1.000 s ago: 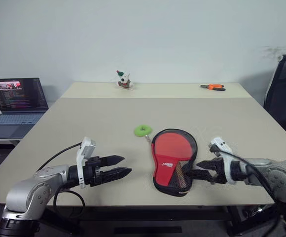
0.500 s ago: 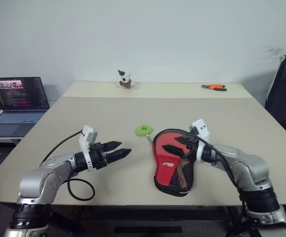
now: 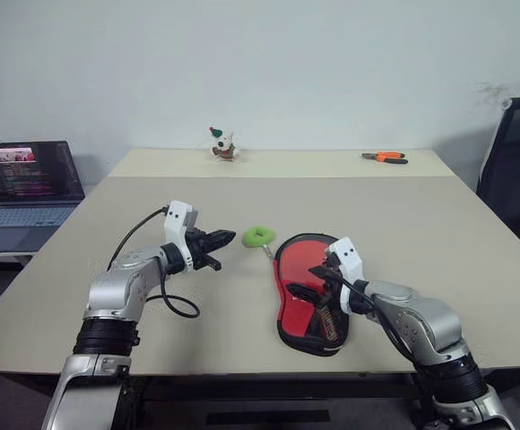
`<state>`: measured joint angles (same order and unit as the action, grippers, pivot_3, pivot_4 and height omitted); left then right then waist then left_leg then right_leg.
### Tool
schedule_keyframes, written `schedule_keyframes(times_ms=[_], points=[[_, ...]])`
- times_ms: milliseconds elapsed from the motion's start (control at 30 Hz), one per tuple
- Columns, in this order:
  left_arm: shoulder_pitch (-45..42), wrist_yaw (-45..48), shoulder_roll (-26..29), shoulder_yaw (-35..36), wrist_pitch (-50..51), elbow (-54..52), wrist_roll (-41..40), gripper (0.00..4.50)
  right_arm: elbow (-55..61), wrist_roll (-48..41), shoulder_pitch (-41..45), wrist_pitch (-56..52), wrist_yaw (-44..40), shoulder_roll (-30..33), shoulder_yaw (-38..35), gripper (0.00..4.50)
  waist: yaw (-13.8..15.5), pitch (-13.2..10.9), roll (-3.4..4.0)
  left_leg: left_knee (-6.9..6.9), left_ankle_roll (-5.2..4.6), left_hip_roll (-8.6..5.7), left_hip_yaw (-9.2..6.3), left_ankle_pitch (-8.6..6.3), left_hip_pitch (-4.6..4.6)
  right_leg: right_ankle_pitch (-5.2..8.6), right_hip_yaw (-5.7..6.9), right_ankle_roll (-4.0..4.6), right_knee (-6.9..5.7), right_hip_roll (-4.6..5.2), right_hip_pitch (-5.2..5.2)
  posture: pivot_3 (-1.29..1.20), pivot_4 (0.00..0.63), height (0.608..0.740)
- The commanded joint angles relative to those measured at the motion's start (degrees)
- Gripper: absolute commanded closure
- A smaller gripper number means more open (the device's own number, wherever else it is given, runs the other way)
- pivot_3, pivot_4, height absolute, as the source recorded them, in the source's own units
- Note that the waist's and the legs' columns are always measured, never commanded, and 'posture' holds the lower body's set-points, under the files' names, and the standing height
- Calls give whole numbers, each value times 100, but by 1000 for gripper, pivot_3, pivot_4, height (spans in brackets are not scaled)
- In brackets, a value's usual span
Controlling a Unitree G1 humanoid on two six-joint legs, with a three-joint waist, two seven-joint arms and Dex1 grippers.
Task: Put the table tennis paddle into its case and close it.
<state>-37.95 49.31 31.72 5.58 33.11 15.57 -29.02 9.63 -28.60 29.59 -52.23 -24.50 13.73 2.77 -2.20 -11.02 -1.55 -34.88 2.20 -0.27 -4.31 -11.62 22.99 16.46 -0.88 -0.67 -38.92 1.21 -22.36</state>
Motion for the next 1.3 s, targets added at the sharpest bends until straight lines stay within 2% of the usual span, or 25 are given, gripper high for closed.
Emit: schedule_keyframes(times_ms=[33, 167, 267, 433, 900, 1000, 1300], points=[[258, 688, 329, 223, 310, -627, -483, 4444, 265, -508, 142, -172, 143, 0, -839, 0, 2, 0, 0, 0, 0, 0, -2, 0, 0, 0, -1, 1, 0, 0, 0, 0, 150, 740], [598, 1207, 665, 258, 707, -1170, -883, 4444, 52, -518, 220, -351, 388, 174, -1225, 0, 22, 0, 0, 0, 0, -3, -5, 0, -1, 0, -1, 2, 0, 0, 1, 0, 150, 740], [833, 1520, 890, 216, 847, -1549, -1041, 4444, -401, -207, 279, -446, 632, 507, -1360, 0, 30, 0, 0, -1, 0, -2, 1, 0, -1, 0, 0, 3, -2, 0, 2, 0, 150, 740], [1045, 1663, 1032, 202, 969, -1904, -1145, 4444, -706, -306, 237, -812, 477, 877, -1415, 0, 32, -1, 2, 0, -1, -4, 11, 0, -1, 1, -3, 4, 0, -2, 2, 0, 150, 740], [1151, 1647, 1049, 241, 1067, -2114, -1183, 4444, -2117, -91, 623, -240, 522, 396, -1499, 0, -24, 0, 1, -2, -1, 3, 17, 0, -8, 12, -6, -15, -5, -6, 5, 0, 150, 740], [1159, 1644, 1054, 241, 1078, -2135, -1190, 4500, -2365, -33, 774, -101, 464, 323, -1420, 600, -47, 0, 1, -3, -1, 5, 20, 0, -10, 12, -7, -15, -6, -6, 5, 0, 150, 740], [1264, 1612, 1116, 307, 1174, -2265, -1268, 4500, -2621, -32, 990, -85, -1, 215, -1159, 3774, -92, -1, 1, -1, -2, 5, 20, 0, -8, 1, -8, 5, -4, -6, 4, 0, 150, 740]])
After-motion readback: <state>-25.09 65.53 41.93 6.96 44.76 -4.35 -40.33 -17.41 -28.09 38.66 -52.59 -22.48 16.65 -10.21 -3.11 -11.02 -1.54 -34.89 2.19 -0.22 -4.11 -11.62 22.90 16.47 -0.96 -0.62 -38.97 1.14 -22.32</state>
